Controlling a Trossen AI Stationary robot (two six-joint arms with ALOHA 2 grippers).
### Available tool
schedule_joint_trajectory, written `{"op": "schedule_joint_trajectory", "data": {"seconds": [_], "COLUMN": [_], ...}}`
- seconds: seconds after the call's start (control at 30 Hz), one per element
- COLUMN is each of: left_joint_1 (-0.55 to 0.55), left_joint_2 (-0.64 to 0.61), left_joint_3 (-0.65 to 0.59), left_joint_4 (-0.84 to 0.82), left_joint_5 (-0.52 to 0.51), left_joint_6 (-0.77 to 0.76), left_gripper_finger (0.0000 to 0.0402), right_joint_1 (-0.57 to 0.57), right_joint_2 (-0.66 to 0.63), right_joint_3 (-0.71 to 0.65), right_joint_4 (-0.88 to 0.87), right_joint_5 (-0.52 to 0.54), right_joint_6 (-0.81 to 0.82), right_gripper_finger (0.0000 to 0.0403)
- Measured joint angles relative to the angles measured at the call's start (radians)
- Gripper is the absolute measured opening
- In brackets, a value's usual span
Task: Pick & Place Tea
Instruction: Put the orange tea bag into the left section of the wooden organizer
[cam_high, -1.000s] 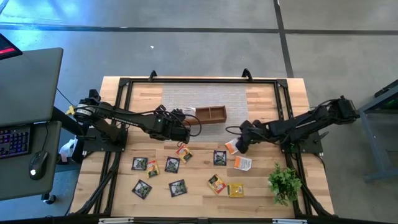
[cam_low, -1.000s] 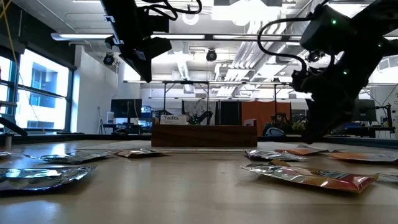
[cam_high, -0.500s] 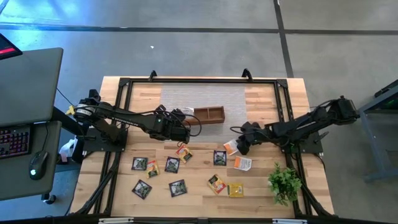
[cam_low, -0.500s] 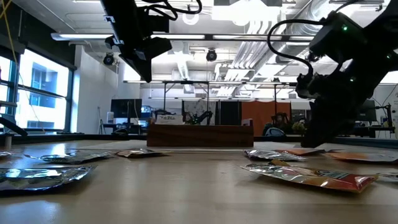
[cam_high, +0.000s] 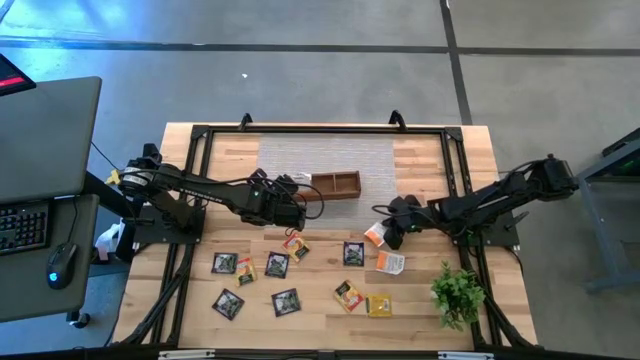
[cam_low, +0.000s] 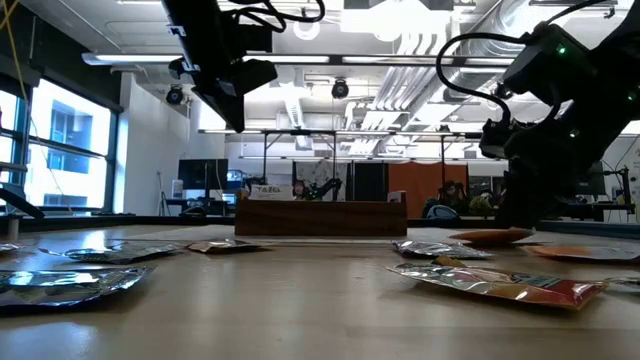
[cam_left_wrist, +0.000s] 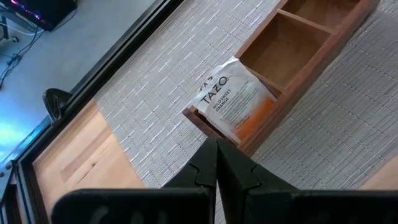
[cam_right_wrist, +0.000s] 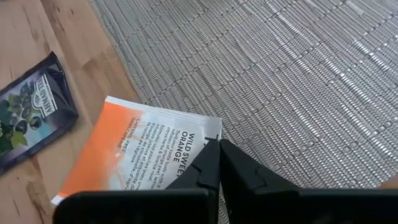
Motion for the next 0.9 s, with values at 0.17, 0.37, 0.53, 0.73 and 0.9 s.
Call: {"op": "schedule_joint_trajectory", "data": {"seconds": [0.17,0.37,0.53,0.73,0.9], "left_joint_1": [0.0,0.0,0.0,0.0,0.0], "left_joint_2": [0.0,0.0,0.0,0.0,0.0], "left_joint_3": [0.0,0.0,0.0,0.0,0.0], "left_joint_4": [0.006,0.008,0.013,0.03,0.058], "left_joint_5": [0.0,0.0,0.0,-0.006,-0.07], "left_joint_6": [0.0,0.001,0.03,0.069,0.105], "left_gripper_finger": [0.0,0.0,0.0,0.0,0.0], "right_joint_1": [0.0,-0.001,-0.001,-0.02,-0.07], "right_joint_2": [-0.005,-0.007,-0.007,0.017,0.136], "right_joint_3": [0.047,0.112,0.148,0.188,0.287], "right_joint_4": [-0.01,0.001,0.038,0.204,0.336], "right_joint_5": [-0.03,-0.029,0.024,0.144,0.184], "right_joint_6": [-0.046,-0.137,-0.198,-0.336,-0.525], "right_gripper_finger": [0.0003,0.0001,0.0001,0.0001,0.0]}}
